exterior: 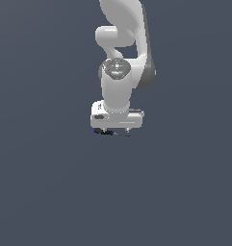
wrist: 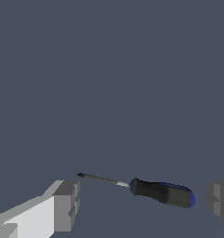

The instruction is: Pick up the object and move it to a goal position.

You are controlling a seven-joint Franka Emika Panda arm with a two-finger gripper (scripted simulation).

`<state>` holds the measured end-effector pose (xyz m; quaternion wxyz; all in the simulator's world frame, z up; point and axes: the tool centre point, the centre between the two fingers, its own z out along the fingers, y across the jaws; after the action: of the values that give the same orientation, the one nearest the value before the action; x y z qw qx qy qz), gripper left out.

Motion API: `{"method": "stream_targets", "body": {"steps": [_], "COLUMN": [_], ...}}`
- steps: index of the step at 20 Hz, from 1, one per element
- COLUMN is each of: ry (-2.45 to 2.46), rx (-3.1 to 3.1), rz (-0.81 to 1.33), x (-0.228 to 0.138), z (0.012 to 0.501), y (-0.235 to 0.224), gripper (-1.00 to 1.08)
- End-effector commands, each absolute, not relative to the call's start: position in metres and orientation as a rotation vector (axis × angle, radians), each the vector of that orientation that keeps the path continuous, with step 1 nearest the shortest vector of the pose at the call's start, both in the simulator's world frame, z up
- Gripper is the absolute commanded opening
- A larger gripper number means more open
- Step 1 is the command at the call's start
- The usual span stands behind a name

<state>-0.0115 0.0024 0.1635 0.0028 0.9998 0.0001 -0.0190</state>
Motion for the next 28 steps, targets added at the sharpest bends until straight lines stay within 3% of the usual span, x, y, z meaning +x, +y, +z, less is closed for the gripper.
{"method": "stream_targets", "body": {"steps": [1, 16, 28], "ry": [0.000, -0.023, 0.235], "rx": [3.136, 3.159, 3.145], "rz": [-0.060, -0.087, -0.078], "x": [-0.011, -0.017, -0.024], "z": [0.164, 0.165, 0.150], "y": [0.002, -0.004, -0.010], "gripper": [1.00, 1.00, 1.00]}}
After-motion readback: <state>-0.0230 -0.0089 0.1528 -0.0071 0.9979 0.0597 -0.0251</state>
